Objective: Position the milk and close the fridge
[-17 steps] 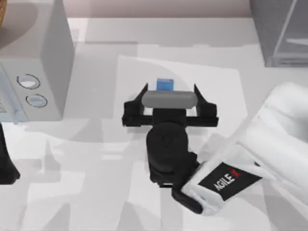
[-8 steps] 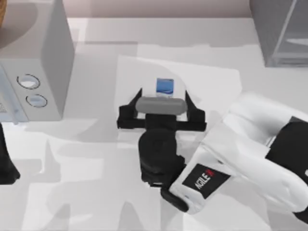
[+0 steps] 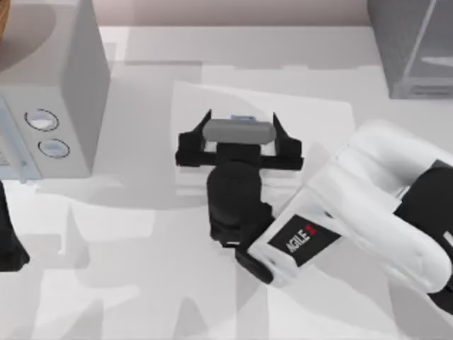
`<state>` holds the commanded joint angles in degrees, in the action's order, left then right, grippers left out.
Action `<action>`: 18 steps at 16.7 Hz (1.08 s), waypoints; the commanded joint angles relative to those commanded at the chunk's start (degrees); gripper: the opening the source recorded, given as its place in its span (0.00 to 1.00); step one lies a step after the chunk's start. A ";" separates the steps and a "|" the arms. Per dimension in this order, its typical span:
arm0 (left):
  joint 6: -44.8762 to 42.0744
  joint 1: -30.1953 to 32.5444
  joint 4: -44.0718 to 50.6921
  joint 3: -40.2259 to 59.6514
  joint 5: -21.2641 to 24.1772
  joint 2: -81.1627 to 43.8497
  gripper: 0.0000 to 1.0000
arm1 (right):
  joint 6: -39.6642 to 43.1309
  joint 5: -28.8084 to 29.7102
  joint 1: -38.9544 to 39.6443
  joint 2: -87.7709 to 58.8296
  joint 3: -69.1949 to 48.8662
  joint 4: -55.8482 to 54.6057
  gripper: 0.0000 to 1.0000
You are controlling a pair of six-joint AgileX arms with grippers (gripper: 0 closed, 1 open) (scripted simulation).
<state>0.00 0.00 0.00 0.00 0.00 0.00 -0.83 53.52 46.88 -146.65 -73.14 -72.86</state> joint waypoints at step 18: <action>0.00 0.00 0.00 0.00 0.00 0.00 1.00 | 0.02 -0.42 -0.42 -0.25 -0.65 0.39 0.02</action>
<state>0.00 0.00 0.00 0.00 0.00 0.00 -0.81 53.10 46.46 -146.90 -73.80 -72.47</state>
